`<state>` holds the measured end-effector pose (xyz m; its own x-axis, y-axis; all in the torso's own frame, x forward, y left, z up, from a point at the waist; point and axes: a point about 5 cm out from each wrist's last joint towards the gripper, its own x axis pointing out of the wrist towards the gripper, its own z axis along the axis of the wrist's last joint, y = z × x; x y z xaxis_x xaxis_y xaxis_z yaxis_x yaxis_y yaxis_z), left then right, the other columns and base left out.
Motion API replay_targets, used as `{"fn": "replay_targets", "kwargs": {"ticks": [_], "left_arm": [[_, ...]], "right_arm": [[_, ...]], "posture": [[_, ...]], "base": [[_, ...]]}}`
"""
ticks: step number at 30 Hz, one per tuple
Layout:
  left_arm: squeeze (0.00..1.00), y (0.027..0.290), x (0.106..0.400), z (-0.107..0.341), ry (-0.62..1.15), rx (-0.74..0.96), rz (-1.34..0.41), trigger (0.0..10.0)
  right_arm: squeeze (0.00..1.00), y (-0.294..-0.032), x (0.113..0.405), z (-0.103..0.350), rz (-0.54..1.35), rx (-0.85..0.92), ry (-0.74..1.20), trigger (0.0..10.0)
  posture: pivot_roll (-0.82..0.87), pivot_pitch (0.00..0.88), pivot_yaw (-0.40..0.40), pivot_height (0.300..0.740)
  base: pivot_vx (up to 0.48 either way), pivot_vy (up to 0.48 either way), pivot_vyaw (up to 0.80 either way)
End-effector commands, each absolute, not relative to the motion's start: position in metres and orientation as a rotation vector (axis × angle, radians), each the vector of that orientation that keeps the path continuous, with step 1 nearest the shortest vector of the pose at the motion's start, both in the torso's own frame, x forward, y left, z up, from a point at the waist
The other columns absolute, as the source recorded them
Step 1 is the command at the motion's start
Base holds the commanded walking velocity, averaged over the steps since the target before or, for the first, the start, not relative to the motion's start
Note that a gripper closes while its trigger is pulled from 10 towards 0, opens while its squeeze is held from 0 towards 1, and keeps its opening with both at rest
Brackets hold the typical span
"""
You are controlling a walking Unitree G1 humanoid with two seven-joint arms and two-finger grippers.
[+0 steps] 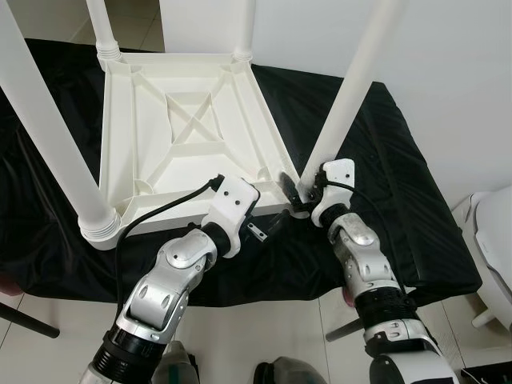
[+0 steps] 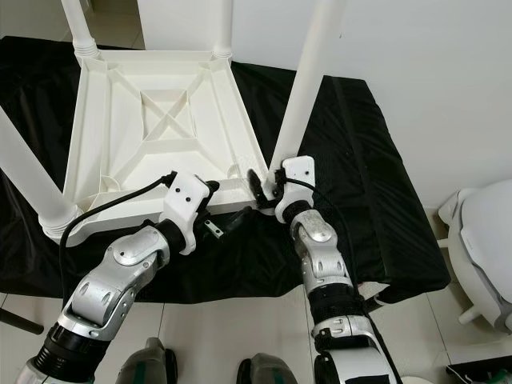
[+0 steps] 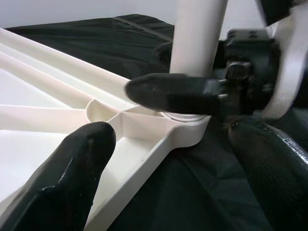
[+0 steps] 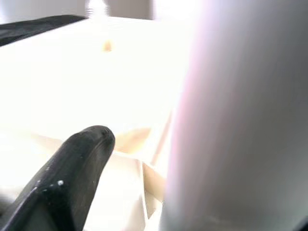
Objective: Building children table
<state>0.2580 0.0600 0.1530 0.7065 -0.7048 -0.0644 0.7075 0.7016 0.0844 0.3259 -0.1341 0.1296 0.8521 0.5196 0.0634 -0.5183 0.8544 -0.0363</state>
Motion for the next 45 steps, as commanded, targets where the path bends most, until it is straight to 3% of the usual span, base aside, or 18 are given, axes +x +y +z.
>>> {"fn": "replay_targets", "kwargs": {"ticks": [1,11,12,28,29,30,38,42,45], "left_arm": [[0.0,0.057,0.257,0.151,0.034,0.106,-0.807,10.0],[0.0,0.058,0.259,0.153,0.028,0.106,-0.802,10.0],[0.0,0.058,0.259,0.153,0.028,0.106,-0.801,10.0],[0.0,0.06,0.258,0.154,0.03,0.097,-0.784,10.0],[0.0,0.059,0.258,0.154,0.03,0.096,-0.785,10.0],[0.0,0.059,0.258,0.154,0.03,0.095,-0.786,10.0],[0.0,0.057,0.258,0.153,0.03,0.089,-0.789,10.0],[0.0,0.056,0.258,0.154,0.03,0.083,-0.793,10.0],[0.0,0.056,0.258,0.154,0.029,0.082,-0.794,10.0]], "right_arm": [[0.0,-0.137,0.326,0.134,0.643,-0.044,-0.086,10.0],[0.0,-0.151,0.337,0.131,0.774,-0.148,-0.037,10.0],[0.0,-0.152,0.337,0.131,0.786,-0.145,-0.033,0.0],[0.0,-0.165,0.336,0.117,0.803,-0.176,0.019,0.0],[0.0,-0.167,0.337,0.117,0.777,-0.179,0.022,1.8],[0.0,-0.168,0.338,0.116,0.748,-0.178,0.026,10.0],[0.0,-0.166,0.341,0.116,0.561,-0.085,0.035,10.0],[0.0,-0.159,0.339,0.119,0.333,-0.018,0.016,10.0],[0.0,-0.158,0.339,0.12,0.29,-0.007,0.012,10.0]], "posture": [[-0.03,0.0,-0.075,0.74],[-0.03,0.0,-0.069,0.74],[-0.03,0.0,-0.069,0.74],[-0.02,0.008,-0.076,0.74],[-0.02,0.01,-0.077,0.74],[-0.03,0.01,-0.078,0.74],[-0.03,0.014,-0.08,0.74],[-0.04,0.014,-0.076,0.74],[-0.04,0.013,-0.075,0.74]], "base": [[0.0,0.0,0.0],[0.0,0.0,0.0],[0.0,0.0,0.0],[0.0,0.0,0.0],[0.0,0.0,0.0],[0.0,0.0,0.0],[0.0,0.0,0.0],[0.0,0.0,0.0],[0.0,0.0,0.0]]}}
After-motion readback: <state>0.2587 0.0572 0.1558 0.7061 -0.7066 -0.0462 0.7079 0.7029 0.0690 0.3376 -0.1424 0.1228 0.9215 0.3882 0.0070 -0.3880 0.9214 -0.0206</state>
